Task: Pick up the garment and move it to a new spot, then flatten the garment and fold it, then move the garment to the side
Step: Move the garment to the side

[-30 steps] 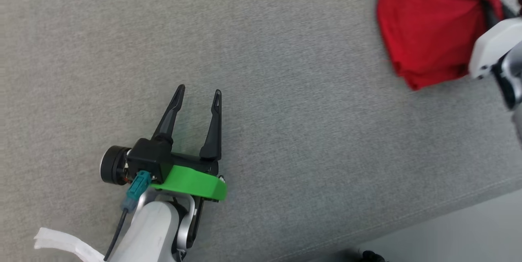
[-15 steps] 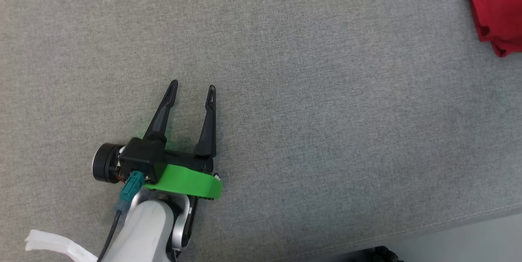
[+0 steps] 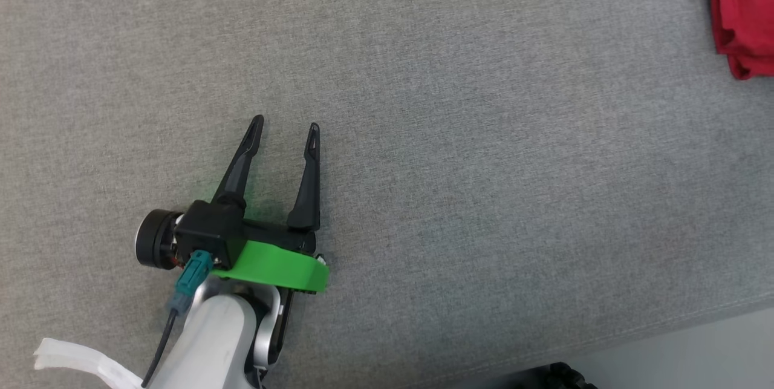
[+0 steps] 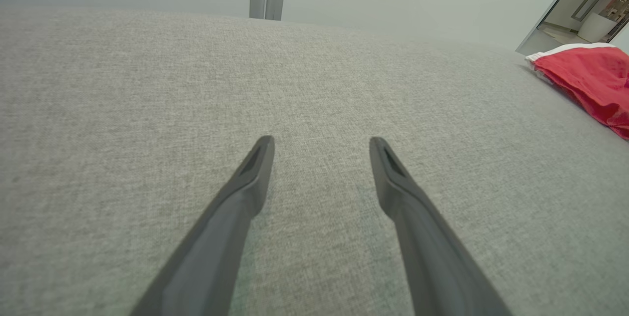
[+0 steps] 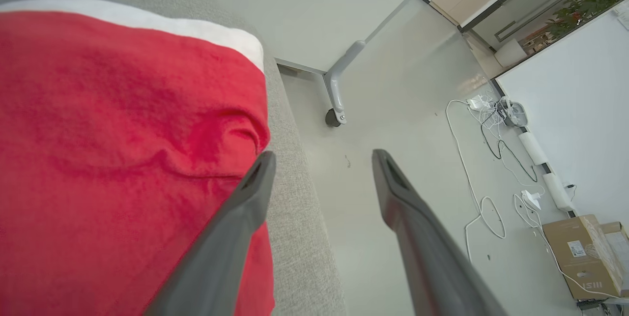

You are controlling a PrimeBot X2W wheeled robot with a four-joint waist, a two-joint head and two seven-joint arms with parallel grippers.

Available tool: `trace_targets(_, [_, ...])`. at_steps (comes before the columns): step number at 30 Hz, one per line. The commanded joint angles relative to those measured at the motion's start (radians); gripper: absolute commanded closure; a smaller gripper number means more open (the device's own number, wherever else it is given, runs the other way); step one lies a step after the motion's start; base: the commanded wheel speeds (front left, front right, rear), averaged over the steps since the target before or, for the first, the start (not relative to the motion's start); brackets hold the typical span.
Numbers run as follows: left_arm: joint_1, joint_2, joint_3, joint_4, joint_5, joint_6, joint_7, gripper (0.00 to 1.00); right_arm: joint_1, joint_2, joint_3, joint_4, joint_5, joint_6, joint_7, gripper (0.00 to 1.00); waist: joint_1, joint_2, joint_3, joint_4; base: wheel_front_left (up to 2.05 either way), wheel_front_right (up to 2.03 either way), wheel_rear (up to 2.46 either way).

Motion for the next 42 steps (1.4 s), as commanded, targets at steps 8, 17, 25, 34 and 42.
trace_targets(8, [-0.007, 0.016, 0.029, 0.019, -0.025, 0.008, -0.021, 0.00, 0.027, 0.165, -0.099, -0.116, -0.026, -0.002, -0.029, 0.00, 0.0000, -0.0001, -0.070, -0.020, 0.00, 0.00, 0.00])
trace_targets(17, [-0.025, 0.002, 0.105, 0.112, -0.068, 0.019, -0.057, 0.00, 0.115, 0.306, -0.006, -0.309, 0.047, -0.002, -0.028, 0.00, 0.0000, -0.0001, -0.213, 0.019, 0.00, 0.00, 0.00])
trace_targets(25, [0.026, -0.041, 0.172, 0.205, -0.110, 0.000, -0.072, 0.00, 0.267, 0.364, 0.072, -0.402, 0.156, -0.002, -0.028, 0.00, 0.0000, -0.0001, -0.348, 0.086, 0.00, 0.00, 0.00])
trace_targets(34, [0.126, -0.078, 0.226, 0.234, -0.075, -0.031, -0.072, 0.00, 0.504, 0.433, 0.099, -0.584, 0.211, -0.002, -0.028, 0.00, 0.0000, -0.0001, -0.451, 0.147, 0.00, 0.00, 0.00])
trace_targets(42, [0.203, -0.087, 0.250, 0.245, -0.059, -0.043, -0.072, 0.00, 0.717, 0.535, 0.073, -0.747, 0.200, -0.002, -0.028, 0.00, 0.0000, -0.0001, -0.502, 0.180, 0.00, 0.00, 0.00])
